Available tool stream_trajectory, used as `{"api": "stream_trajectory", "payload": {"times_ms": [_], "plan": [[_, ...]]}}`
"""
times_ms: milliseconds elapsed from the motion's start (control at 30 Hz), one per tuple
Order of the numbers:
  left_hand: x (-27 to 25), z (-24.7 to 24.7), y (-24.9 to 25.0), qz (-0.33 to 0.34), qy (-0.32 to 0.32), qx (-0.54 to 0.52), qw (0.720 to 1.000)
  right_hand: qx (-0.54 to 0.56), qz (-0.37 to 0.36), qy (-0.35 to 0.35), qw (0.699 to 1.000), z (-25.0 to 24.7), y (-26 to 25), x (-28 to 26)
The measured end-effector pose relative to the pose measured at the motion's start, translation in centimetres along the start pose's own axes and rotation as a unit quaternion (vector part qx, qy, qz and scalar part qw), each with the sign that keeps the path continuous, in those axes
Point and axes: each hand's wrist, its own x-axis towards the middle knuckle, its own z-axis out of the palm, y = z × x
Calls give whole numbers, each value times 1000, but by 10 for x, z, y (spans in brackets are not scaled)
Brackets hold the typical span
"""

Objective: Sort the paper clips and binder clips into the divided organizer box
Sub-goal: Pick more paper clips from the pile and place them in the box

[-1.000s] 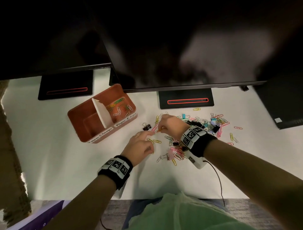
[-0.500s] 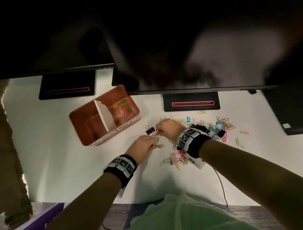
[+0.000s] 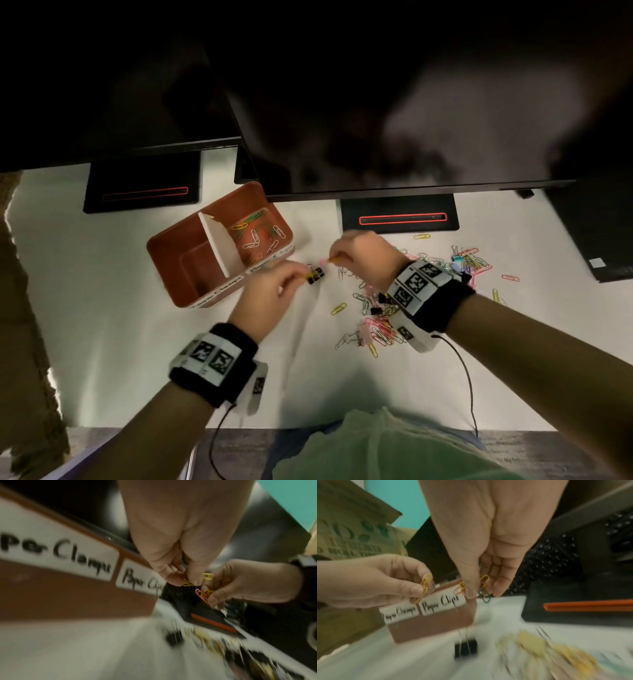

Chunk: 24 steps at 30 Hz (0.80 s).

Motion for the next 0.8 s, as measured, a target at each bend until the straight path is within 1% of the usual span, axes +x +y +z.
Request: {"api": "stream_trajectory", "payload": {"times_ms": [67,133,200,267,300,333,400,467,500,600,700,767,800], "plan": [[10,-30,1,-15,73,7,997,29,-15,51,998,-20,-20,8],[23,-53,-5,-61,111,7,992,47,-28,91,994,-33,-44,25],[34,-66,-11,-123,116,19,985,50,-34,105,993,-35,-65,48],[39,-70,-13,-164,102,34,981,53,-25,91,994,-29,-80,67],[40,-70,-11,-164,93,55,981,64,-19,80,995,-25,-83,71],[39,-70,-8,-145,90,87,981,80,-18,74,994,-22,-83,72],[36,-66,2,-80,106,117,984,112,-31,92,989,-18,-76,62],[32,-55,14,-33,117,94,988,128,-45,130,982,-17,-57,42],[31,-47,20,-24,112,73,991,132,-45,151,979,-17,-43,30],[34,-9,32,-24,59,17,998,103,9,182,978,-19,17,-6],[42,29,39,-30,-19,30,999,51,104,162,980,-19,80,-34],[49,51,40,-36,-66,63,995,37,161,137,977,-19,109,-46],[53,61,39,-42,-87,82,992,37,177,125,976,-18,120,-49]]}}
